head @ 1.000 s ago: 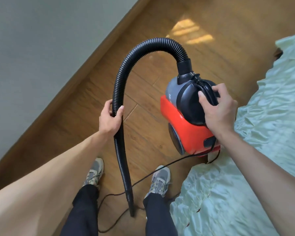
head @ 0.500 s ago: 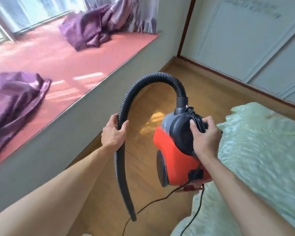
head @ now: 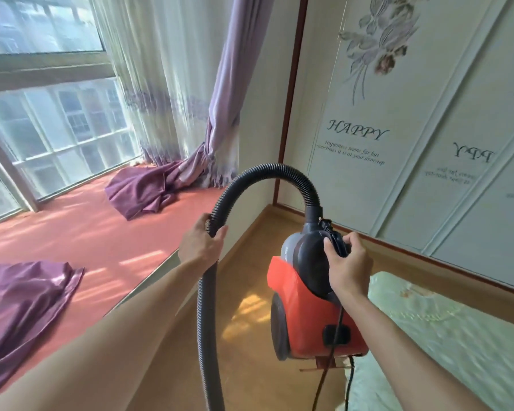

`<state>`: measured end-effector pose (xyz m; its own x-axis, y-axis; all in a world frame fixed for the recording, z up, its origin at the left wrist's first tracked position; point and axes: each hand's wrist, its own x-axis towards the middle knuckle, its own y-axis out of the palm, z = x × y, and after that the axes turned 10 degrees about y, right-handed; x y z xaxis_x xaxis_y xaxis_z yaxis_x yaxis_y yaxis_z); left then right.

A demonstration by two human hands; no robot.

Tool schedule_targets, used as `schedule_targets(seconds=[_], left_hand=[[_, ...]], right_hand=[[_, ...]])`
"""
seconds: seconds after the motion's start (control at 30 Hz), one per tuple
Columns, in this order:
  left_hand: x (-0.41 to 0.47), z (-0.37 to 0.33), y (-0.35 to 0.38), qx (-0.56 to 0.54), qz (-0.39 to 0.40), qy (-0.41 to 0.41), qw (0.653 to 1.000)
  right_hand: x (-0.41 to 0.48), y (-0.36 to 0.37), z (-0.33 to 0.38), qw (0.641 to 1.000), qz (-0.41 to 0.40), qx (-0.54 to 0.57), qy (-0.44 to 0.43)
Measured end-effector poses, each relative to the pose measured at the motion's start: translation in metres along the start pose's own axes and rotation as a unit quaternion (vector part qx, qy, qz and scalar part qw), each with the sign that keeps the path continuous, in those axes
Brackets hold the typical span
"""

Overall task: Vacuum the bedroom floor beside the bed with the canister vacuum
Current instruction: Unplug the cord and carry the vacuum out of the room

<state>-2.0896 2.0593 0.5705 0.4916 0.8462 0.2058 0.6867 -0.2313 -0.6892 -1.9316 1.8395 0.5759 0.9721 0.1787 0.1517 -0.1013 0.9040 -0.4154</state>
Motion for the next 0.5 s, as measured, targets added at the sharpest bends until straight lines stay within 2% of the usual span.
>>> schedule_targets(seconds=[0.23,0.5], left_hand=[[0.038,-0.008,-0.020,-0.024,0.025,0.034,0.999],[0.130,-0.001,-0.046,-0.047,0.071,0.091,0.992]], right_hand=[[0.012,0.001,0.037,0.998,-0.020,-0.051,0.008],[0.036,0.052,0.091,0.993,-0.075,-0.081,0.033]])
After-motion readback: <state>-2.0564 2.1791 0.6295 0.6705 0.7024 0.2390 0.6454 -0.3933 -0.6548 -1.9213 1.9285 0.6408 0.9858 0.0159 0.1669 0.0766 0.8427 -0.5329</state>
